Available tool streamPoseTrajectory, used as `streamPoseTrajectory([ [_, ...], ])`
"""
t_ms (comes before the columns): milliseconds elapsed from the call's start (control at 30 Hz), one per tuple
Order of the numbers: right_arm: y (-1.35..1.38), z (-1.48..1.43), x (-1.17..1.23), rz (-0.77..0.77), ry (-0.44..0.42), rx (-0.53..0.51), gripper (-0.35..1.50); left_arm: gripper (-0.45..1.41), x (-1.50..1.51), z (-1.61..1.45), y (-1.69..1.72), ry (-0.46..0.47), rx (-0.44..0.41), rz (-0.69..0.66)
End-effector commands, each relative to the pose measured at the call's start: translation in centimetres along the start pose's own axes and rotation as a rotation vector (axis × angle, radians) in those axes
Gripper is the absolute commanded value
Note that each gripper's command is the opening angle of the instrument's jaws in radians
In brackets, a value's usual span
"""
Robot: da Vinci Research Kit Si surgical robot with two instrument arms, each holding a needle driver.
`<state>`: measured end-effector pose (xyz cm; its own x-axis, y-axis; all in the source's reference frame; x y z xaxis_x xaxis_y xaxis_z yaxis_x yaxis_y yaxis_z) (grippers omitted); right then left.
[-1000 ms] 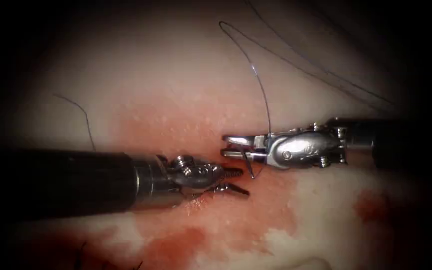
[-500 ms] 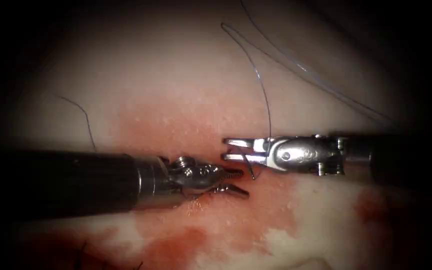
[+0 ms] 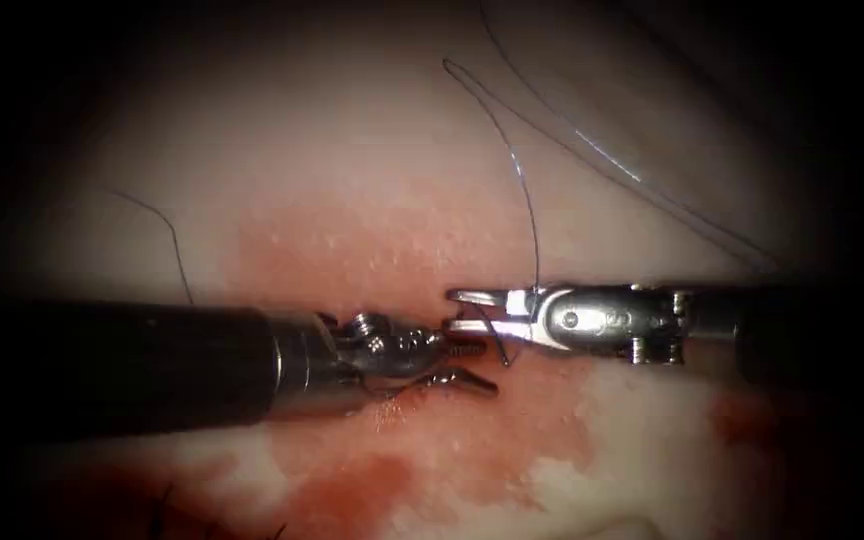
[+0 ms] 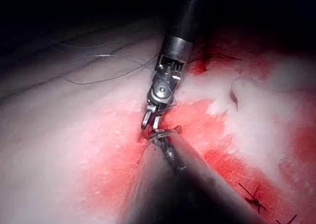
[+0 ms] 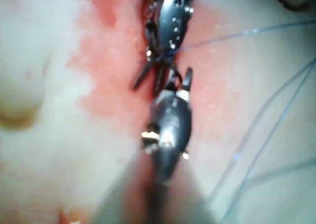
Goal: Wound Closure
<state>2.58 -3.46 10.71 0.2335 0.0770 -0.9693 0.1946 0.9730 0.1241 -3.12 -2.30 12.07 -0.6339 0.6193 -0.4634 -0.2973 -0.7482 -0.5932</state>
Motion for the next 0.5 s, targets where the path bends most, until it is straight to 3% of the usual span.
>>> streamPoseTrajectory([
  [33, 0.04, 0.08, 0.00, 0.001, 0.000, -0.011, -0.35, 0.37, 0.00, 0.08, -0.01, 0.000, -0.001, 0.001],
  [167, 0.24, 0.03, 0.15, 0.031, 0.016, -0.078, -0.35, 0.37, 0.00, 0.08, -0.01, 0.000, -0.001, 0.001],
  [333, 0.66, -0.09, 0.60, -0.010, 0.060, -0.157, -0.35, 0.37, 0.00, 0.09, 0.00, 0.000, 0.001, 0.001],
  [500, 0.79, -0.12, 0.70, -0.013, 0.066, -0.165, -0.35, 0.37, -0.01, 0.12, 0.01, -0.001, -0.003, 0.002],
])
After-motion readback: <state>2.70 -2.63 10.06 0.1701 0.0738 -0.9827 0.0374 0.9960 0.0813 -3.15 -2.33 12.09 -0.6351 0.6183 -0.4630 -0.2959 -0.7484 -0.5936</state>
